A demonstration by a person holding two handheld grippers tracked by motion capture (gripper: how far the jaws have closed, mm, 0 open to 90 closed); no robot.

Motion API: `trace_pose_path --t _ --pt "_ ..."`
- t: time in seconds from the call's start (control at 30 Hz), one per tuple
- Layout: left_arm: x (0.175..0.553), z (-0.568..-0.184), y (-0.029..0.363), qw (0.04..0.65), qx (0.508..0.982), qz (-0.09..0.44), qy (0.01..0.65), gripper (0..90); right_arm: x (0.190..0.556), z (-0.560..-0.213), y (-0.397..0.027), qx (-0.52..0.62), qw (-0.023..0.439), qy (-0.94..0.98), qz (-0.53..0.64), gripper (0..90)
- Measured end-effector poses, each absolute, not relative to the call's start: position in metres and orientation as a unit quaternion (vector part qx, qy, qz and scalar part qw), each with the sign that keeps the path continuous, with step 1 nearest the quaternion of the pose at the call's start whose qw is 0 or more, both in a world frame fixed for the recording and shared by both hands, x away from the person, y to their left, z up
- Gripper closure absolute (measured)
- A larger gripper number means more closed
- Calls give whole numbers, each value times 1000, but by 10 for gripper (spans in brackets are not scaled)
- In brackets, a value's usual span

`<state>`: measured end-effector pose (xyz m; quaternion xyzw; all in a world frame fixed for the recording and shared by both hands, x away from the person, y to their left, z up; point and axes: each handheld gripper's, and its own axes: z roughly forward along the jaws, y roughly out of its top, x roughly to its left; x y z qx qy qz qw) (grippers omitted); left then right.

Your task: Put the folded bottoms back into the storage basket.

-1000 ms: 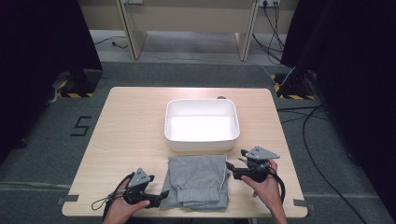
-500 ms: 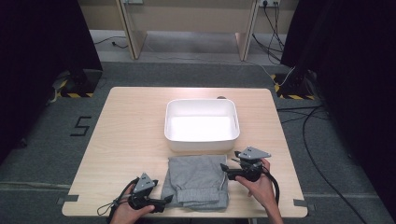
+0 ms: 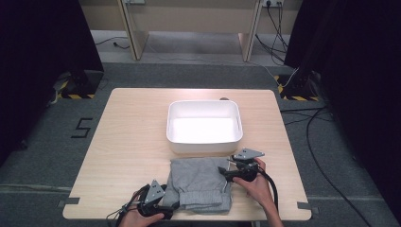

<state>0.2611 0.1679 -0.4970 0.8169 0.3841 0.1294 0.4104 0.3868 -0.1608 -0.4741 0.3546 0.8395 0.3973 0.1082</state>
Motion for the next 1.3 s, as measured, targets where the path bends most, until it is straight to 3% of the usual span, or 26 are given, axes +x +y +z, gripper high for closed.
trace_pose_path --t 0.33,0.5,0.7,0.83,1.3 --pt "260 -497 166 431 826 114 345 494 396 -490 -153 365 59 837 404 284" --pt "263 -496 165 438 830 103 329 623 394 -489 -153 376 55 832 404 382" --pt "261 -496 162 437 836 112 311 743 389 -489 -151 386 51 822 416 560" --pt "262 -492 164 434 844 110 296 782 377 -481 -145 369 99 825 416 659" --pt "259 -479 169 463 835 87 286 794 361 -457 -142 343 123 812 456 695"
